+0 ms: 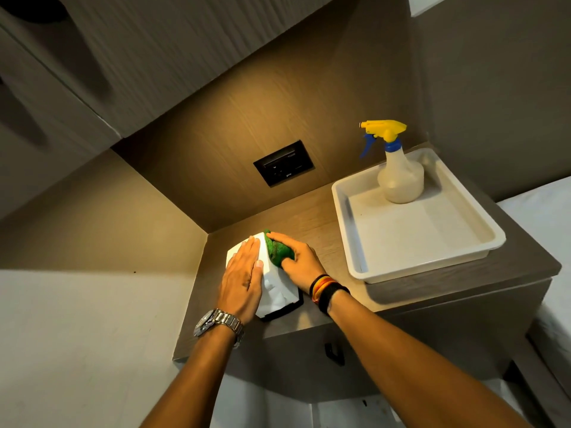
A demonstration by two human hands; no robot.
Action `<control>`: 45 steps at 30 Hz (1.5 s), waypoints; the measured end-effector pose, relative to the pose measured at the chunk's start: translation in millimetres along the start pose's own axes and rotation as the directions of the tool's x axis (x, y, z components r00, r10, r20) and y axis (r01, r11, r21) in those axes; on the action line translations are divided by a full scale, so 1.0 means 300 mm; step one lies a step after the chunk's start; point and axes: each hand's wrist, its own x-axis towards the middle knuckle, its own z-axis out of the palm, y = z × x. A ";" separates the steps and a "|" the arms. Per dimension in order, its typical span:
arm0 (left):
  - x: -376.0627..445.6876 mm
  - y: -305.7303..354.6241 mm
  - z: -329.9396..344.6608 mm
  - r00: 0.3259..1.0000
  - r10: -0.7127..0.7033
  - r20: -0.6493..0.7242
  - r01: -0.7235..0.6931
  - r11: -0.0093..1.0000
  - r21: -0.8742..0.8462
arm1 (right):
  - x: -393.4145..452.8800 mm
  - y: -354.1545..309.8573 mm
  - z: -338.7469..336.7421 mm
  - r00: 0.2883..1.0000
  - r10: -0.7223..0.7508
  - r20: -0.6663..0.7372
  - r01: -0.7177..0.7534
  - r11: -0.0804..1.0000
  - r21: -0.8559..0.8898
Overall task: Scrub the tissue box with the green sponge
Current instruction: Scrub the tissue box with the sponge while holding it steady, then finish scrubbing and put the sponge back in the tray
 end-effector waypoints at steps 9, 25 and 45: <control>0.004 -0.007 -0.004 0.999 0.035 -0.003 -0.035 0.999 0.017 | -0.212 0.072 0.036 0.991 -0.135 0.015 0.135 0.991 0.002; 0.002 -0.013 0.006 1.000 0.010 -0.014 -0.010 1.000 0.015 | -0.133 0.047 0.020 1.000 -0.024 -0.012 0.026 0.989 0.148; 0.122 0.371 0.225 0.977 0.185 0.104 -0.183 0.983 -0.031 | -0.159 -0.316 -0.610 0.985 -0.124 -0.123 -0.044 0.506 -0.862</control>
